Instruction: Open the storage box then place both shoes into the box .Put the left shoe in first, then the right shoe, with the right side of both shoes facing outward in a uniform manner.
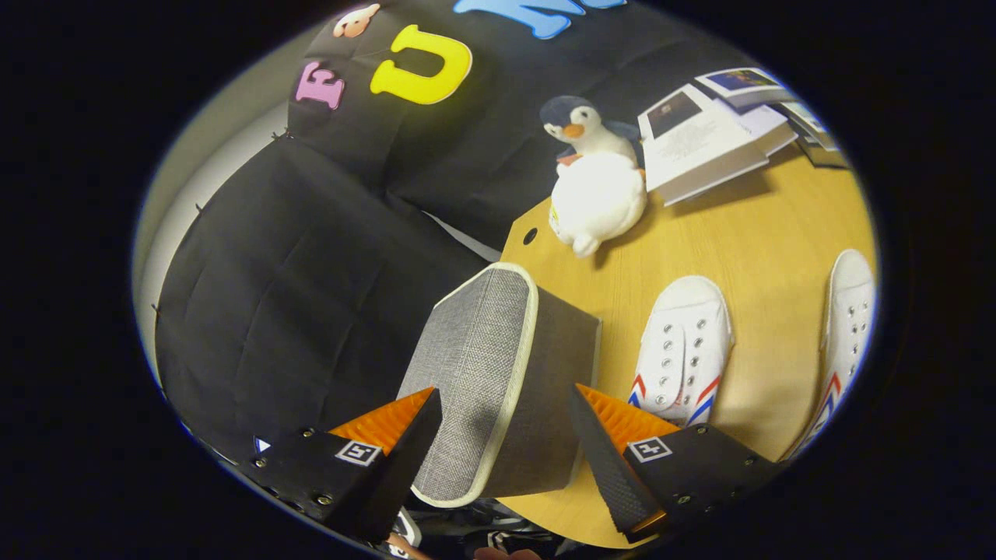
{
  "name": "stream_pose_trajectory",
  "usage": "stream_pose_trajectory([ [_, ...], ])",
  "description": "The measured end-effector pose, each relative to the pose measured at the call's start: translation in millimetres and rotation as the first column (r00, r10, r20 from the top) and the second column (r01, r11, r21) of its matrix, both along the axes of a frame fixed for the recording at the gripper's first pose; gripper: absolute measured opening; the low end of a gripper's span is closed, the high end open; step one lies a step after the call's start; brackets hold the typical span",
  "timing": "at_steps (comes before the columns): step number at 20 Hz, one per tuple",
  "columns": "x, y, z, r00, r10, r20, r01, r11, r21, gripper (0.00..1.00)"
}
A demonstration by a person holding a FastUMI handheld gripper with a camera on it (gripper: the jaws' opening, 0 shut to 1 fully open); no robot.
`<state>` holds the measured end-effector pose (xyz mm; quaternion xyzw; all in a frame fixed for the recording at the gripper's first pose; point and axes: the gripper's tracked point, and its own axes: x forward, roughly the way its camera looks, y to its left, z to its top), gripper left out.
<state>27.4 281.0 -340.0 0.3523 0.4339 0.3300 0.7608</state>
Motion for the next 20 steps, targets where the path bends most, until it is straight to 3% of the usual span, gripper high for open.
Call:
stream_pose_trajectory([
  [8, -4.0, 19.7, -4.0, 0.991, 0.022, -0.129, -0.006, 0.992, 0.124, 0.93],
  [9, -5.3, 21.1, -0.7, 0.990, 0.033, -0.139, -0.012, 0.989, 0.148, 0.83],
  [10, -8.6, 25.1, 4.0, 0.987, 0.048, -0.155, -0.019, 0.984, 0.179, 0.83],
  [11, -10.0, 31.0, 9.8, 0.983, 0.068, -0.170, -0.029, 0.975, 0.218, 0.69],
  [12, -12.3, 30.6, 15.7, 0.981, 0.081, -0.173, -0.039, 0.971, 0.235, 0.69],
  [15, -10.7, 29.2, 22.2, 0.979, 0.077, -0.189, -0.029, 0.969, 0.244, 0.28],
  [20, -10.2, 34.6, 53.3, 0.981, 0.104, -0.166, -0.053, 0.957, 0.285, 0.28],
])
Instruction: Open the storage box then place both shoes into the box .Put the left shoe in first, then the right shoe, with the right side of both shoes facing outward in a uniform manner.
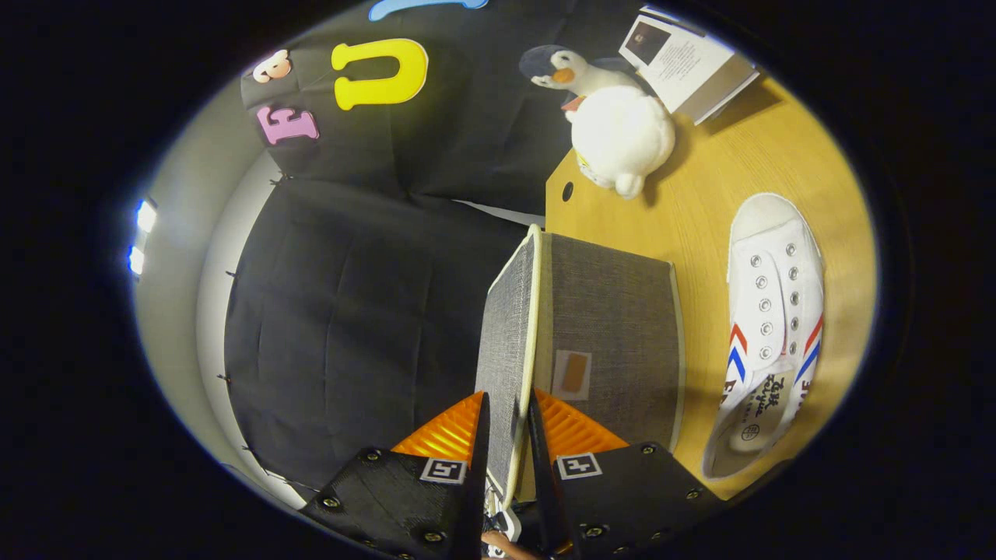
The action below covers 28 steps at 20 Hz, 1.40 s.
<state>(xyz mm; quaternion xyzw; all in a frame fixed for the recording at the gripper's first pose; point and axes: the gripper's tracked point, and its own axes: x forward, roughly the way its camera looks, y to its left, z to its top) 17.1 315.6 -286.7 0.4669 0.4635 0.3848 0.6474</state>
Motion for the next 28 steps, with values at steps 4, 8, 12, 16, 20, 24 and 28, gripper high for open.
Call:
stream_pose_trajectory([
  [4, 5.0, 14.8, 39.2, 0.998, 0.019, 0.052, -0.021, 1.000, 0.024, 0.28],
  [8, 8.6, 45.8, 90.4, 0.984, 0.069, 0.162, -0.073, 0.997, 0.018, 0.28],
  [12, 10.8, 93.2, 125.5, 0.945, 0.150, 0.289, -0.144, 0.989, -0.043, 0.28],
  [16, 4.6, 153.7, 143.8, 0.914, 0.216, 0.343, -0.201, 0.976, -0.079, 0.28],
  [20, -4.3, 214.9, 139.6, 0.885, 0.289, 0.364, -0.258, 0.957, -0.133, 0.28],
  [24, -6.7, 269.7, 121.2, 0.875, 0.337, 0.348, -0.294, 0.940, -0.172, 0.28],
  [28, -9.7, 306.0, 101.6, 0.880, 0.361, 0.310, -0.303, 0.927, -0.219, 0.28],
])
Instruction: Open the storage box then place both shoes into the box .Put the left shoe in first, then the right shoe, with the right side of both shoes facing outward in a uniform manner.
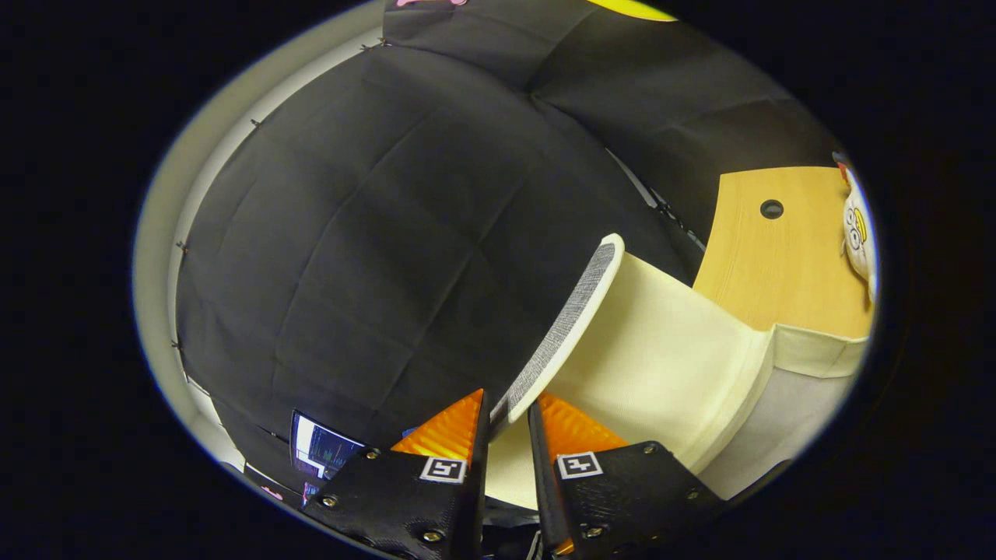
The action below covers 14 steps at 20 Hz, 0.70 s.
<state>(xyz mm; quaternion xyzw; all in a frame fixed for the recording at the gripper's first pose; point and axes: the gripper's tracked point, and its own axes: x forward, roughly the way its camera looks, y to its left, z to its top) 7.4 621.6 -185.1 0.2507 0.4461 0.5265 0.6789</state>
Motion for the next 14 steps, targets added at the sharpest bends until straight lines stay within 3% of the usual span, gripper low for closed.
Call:
stream_pose_trajectory([
  [2, 5.2, 11.1, -14.5, 1.000, -0.021, -0.012, 0.021, 0.999, -0.037, 0.28],
  [7, 24.8, -0.7, -26.0, 0.997, -0.075, -0.021, 0.073, 0.993, -0.092, 0.70],
  [10, 35.1, -29.7, -27.9, 0.996, -0.091, -0.006, 0.089, 0.989, -0.119, 0.74],
  [12, 41.2, -62.6, -27.6, 0.994, -0.106, 0.018, 0.108, 0.984, -0.144, 0.82],
  [14, 48.9, -97.6, -29.0, 0.991, -0.124, 0.054, 0.131, 0.976, -0.173, 0.82],
])
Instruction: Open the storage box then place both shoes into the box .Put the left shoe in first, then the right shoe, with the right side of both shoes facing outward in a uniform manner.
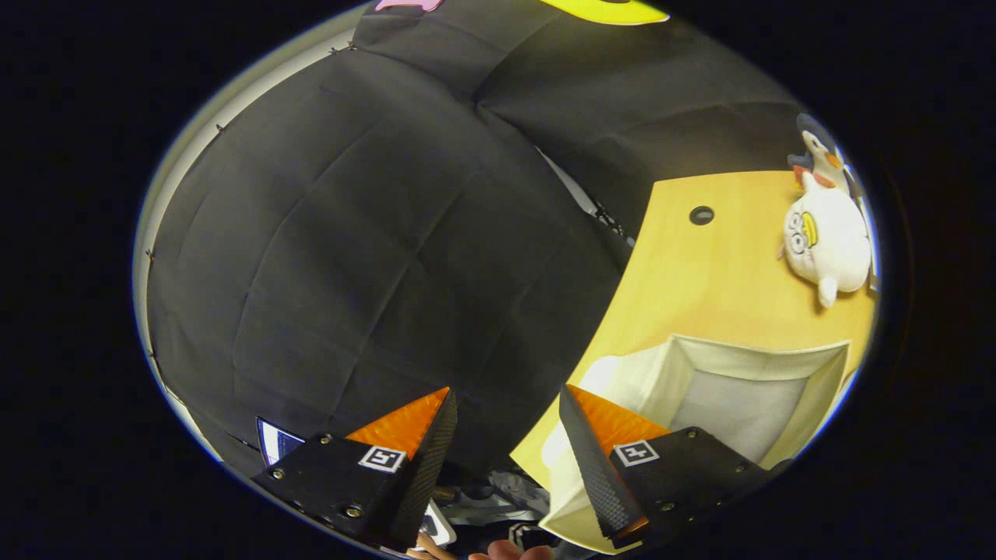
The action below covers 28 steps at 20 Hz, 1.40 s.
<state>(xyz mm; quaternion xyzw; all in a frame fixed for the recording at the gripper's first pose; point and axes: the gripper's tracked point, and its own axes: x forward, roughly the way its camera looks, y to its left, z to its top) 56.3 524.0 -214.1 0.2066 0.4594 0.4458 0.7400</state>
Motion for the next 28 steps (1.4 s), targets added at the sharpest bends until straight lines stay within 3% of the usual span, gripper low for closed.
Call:
stream_pose_trajectory([
  [3, 5.2, -59.8, -1.8, 0.999, -0.031, 0.043, 0.034, 0.998, -0.059, 0.97],
  [8, 8.5, -161.8, -21.1, 0.990, -0.116, 0.084, 0.129, 0.975, -0.179, 0.97],
  [15, -12.0, -287.8, -94.7, 0.973, -0.229, 0.016, 0.217, 0.894, -0.393, 0.97],
  [21, -34.6, -339.9, -157.6, 0.964, -0.249, -0.093, 0.168, 0.841, -0.513, 0.97],
  [28, -42.4, -353.2, -220.0, 0.969, -0.201, -0.141, 0.069, 0.775, -0.628, 0.96],
])
